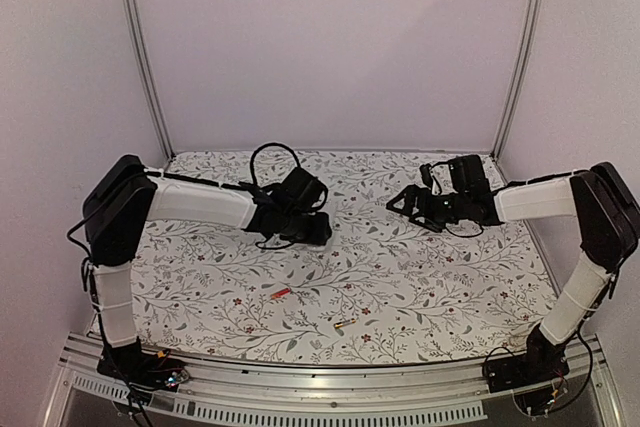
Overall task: Load the batteries into the remote control
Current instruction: Pass from the left arm to the right
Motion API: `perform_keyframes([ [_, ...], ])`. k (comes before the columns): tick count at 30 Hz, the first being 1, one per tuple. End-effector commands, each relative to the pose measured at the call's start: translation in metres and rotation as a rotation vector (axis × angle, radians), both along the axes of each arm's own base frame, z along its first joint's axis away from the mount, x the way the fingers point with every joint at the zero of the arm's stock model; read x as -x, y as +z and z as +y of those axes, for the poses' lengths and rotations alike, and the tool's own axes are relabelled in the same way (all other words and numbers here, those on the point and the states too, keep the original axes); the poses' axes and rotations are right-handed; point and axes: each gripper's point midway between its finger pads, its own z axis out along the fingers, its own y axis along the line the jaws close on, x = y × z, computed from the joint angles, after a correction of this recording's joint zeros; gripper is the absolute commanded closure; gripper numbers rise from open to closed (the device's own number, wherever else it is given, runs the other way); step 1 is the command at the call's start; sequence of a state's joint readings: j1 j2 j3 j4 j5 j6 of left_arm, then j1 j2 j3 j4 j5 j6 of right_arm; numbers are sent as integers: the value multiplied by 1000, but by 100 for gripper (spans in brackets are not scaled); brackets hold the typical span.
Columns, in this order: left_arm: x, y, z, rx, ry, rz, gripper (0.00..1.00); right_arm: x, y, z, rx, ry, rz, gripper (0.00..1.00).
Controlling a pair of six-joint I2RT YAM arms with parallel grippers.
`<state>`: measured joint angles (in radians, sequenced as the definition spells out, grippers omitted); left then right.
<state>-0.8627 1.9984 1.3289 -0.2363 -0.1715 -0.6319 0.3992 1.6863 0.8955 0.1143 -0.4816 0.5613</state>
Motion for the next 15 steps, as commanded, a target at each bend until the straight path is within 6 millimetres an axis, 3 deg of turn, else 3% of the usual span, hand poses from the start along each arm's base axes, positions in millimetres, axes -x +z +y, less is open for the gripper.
perform_keyframes([
  [1,9,41,-37,153,-85,-112,81,-3,8,33,-157,28,32,1],
  [6,21,58,-57,232,-141,-155,81,-3,10,59,-214,63,53,8],
  [15,31,69,-73,246,-184,-191,81,6,14,99,-272,149,64,20],
])
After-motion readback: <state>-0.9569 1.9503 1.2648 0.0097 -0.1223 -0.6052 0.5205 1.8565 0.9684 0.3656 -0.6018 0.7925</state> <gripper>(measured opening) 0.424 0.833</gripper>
